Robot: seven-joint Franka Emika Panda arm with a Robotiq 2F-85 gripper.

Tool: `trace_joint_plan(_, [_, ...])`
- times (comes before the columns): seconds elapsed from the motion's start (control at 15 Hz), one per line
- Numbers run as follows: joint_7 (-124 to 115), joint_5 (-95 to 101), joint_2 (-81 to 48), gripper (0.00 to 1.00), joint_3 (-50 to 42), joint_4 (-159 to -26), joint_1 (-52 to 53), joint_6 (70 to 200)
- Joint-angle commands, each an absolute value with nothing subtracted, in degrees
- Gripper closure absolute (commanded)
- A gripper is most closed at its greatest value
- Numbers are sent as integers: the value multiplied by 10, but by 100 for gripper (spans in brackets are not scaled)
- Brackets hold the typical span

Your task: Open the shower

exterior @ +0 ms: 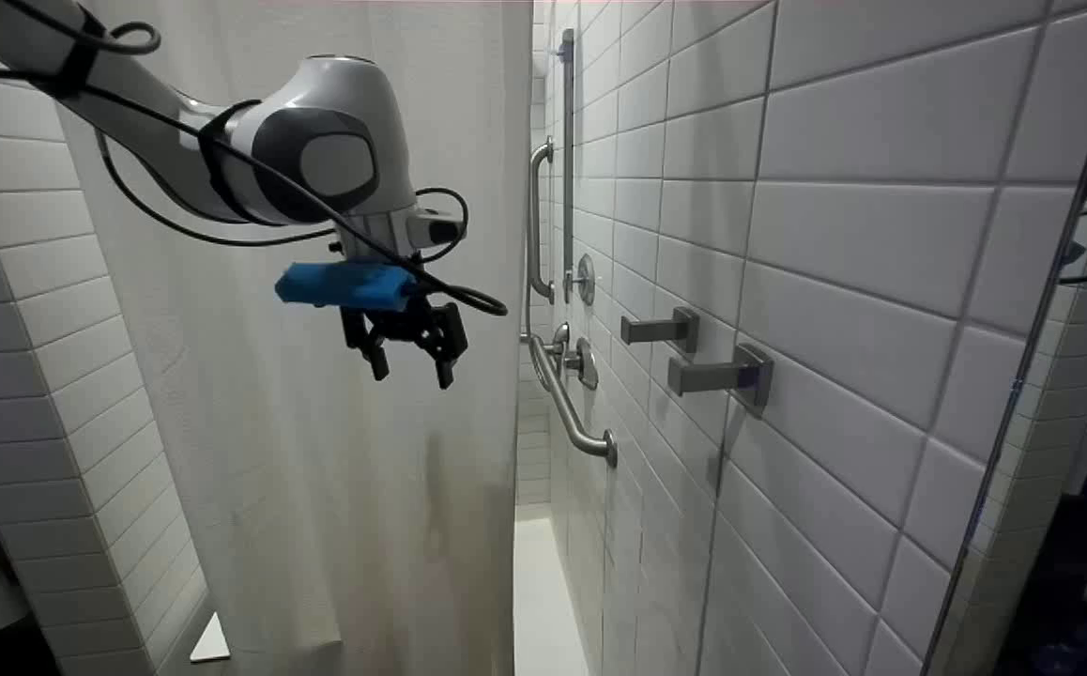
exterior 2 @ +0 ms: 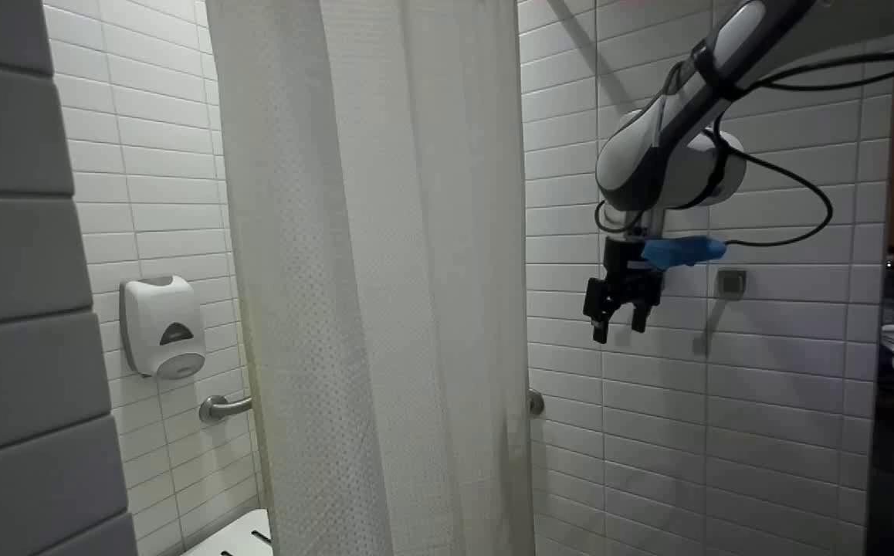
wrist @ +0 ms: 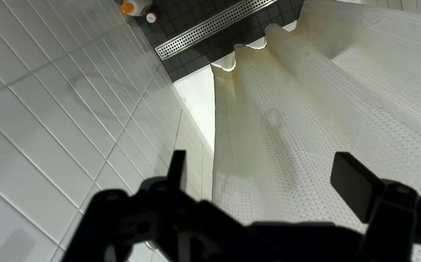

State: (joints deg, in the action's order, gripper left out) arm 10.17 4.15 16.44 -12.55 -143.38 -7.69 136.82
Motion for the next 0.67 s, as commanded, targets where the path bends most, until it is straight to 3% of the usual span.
trace_joint_plan(0.0, [103,39,164,0,-120,-1433,-83,1367])
trace_joint_plan(0.6, [79,-7,147,0,-150,-1397,-103,1451])
